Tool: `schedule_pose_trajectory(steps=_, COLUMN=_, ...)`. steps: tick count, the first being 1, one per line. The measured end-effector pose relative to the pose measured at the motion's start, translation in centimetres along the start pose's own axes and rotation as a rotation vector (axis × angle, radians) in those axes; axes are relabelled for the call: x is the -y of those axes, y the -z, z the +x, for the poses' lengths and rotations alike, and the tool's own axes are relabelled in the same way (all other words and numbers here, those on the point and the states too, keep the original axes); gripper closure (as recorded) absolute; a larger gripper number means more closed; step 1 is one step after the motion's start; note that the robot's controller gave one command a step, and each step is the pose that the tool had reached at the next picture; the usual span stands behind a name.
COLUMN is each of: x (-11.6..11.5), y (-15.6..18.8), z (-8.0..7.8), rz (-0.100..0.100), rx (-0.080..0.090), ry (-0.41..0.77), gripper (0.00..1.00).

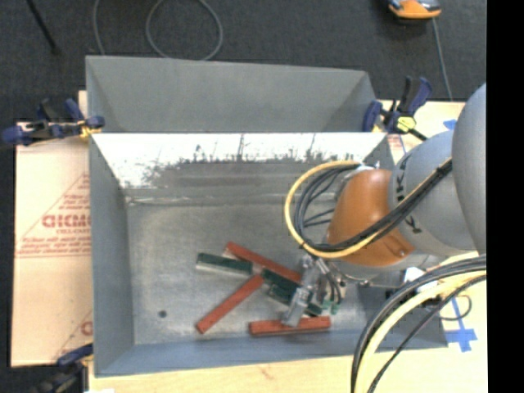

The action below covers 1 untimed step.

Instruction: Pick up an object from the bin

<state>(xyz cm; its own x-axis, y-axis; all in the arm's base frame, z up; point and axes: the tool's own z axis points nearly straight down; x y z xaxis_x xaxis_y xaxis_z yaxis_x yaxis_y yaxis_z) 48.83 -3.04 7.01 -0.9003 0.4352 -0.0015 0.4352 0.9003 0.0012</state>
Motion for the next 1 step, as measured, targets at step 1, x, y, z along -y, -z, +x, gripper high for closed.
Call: schedule_pose_trajectory(steps=1, x=0.03, y=0.06, z=-0.13, rz=0.0, rx=0.002, ry=0.006, gripper=0.0)
